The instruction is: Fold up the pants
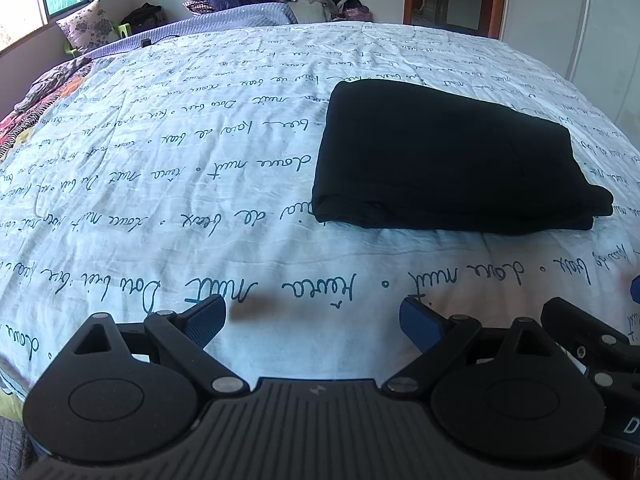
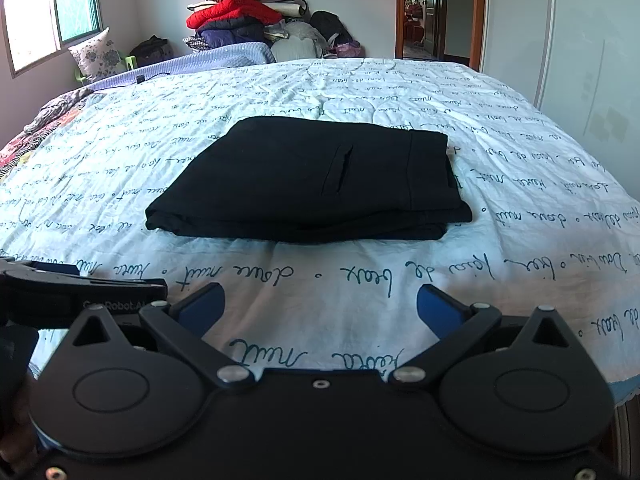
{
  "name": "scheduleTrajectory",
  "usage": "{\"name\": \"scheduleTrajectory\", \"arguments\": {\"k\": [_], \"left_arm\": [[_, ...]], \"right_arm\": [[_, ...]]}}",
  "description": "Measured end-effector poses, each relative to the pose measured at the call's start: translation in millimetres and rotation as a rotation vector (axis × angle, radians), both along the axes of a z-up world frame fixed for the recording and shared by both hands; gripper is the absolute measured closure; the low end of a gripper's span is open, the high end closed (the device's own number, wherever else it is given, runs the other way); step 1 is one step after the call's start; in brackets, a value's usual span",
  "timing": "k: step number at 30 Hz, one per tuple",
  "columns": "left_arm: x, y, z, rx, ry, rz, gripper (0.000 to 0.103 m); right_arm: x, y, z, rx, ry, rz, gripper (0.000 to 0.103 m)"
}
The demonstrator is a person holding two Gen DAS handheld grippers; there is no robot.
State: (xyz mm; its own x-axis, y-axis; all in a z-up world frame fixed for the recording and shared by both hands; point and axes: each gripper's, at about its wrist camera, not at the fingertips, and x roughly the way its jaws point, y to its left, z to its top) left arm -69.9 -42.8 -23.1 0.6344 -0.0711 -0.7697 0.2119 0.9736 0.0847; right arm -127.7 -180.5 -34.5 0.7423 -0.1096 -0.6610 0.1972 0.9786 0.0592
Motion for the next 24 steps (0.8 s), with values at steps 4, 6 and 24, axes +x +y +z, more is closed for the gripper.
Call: {"name": "scheduleTrajectory", "arguments": {"k": [4,6,24], "left_arm": [[0.2,-0.1,0.1,0.003,-0.003,0.002,0.007],[0.3,-0.6,0.0,0.006,-0.007,0.003,0.007],[-0.3,-5.9,-0.2,0.068,-0.086,-0.033,0.007]], "right_arm": [[0.1,-0.1,-0.1,0.000,0.000,0.000,0.000],[0.2,-0.3,-0.2,0.000,0.000,0.001,0.000],[2.4,-5.3,-4.5,0.014,0.009,-0.024,0.000]]}}
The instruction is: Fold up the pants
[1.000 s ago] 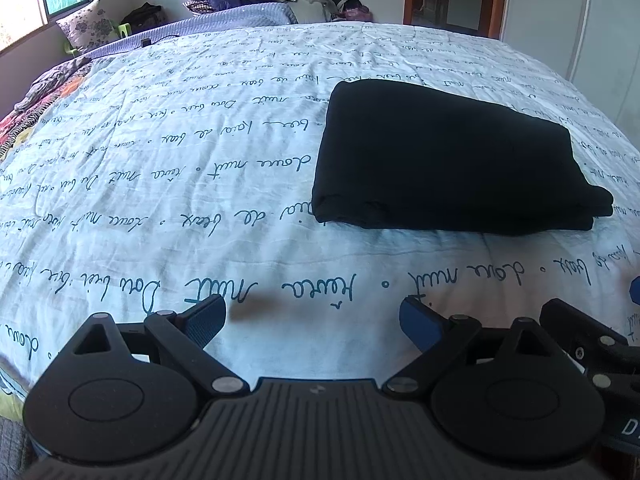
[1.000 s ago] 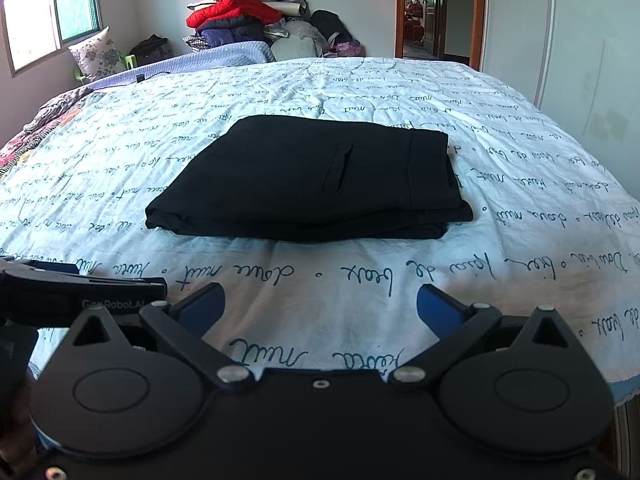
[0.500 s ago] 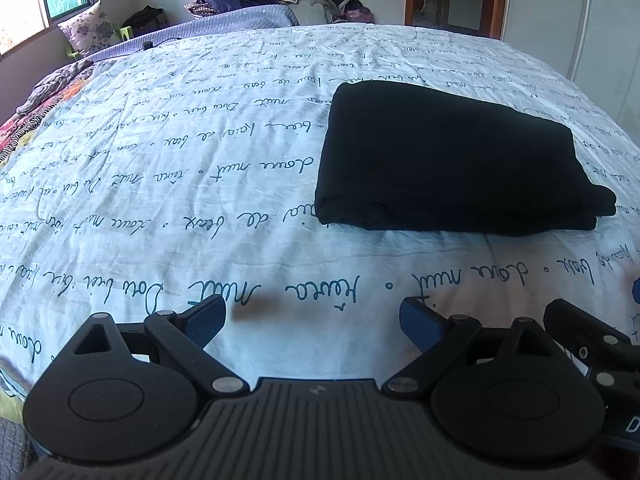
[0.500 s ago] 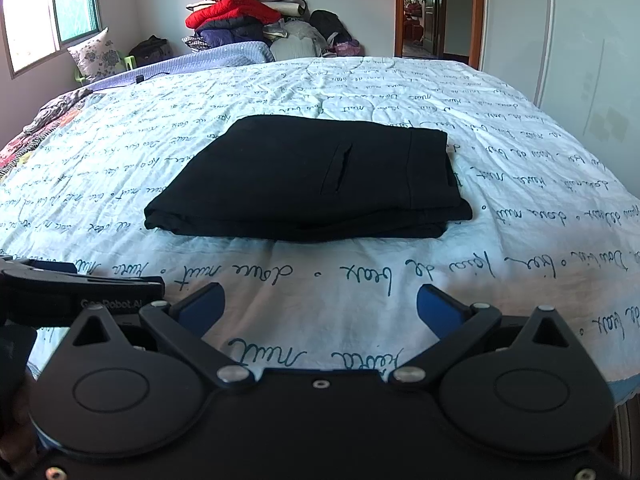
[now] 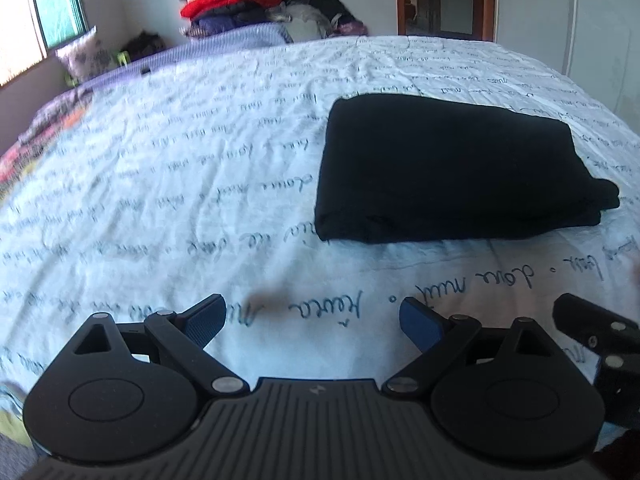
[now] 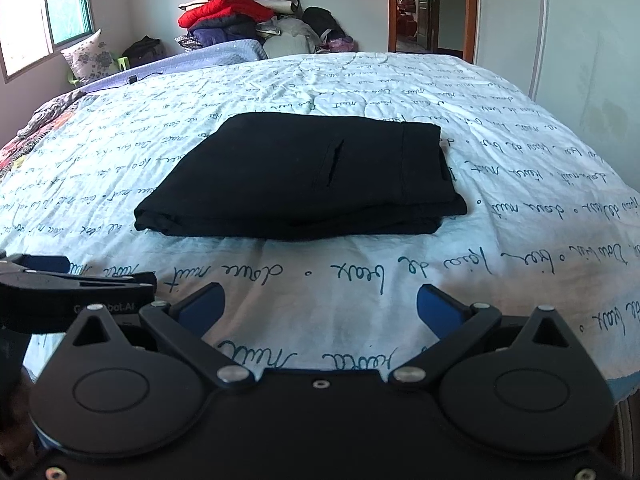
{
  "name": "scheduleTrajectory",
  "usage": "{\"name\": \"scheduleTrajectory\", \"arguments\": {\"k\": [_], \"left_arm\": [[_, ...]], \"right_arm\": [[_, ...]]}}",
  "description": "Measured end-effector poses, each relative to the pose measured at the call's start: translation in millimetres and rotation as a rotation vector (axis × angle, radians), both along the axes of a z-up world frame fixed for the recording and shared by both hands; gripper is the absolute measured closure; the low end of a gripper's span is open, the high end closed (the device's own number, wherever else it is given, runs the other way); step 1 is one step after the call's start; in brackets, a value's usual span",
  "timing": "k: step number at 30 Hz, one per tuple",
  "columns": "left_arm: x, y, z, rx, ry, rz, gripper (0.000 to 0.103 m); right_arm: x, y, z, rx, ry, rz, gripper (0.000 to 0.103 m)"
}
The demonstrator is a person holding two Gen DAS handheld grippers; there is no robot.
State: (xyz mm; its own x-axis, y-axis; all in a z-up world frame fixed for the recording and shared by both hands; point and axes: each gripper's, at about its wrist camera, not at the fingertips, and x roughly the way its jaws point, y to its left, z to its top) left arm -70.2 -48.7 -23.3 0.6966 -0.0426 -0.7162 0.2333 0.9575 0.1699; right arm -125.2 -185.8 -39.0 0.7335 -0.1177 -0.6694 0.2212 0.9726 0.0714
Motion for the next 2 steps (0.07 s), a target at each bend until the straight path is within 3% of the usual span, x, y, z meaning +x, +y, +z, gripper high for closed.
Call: {"name": "scheduleTrajectory", "arguments": {"k": [2], "left_arm": [[2.4,3.5,3.2,-0.007,-0.006,-0.001,0.007]], "right_arm": [[-0.4,-0.1,1.6,0.004,-0.010,0.000,0.000]]}}
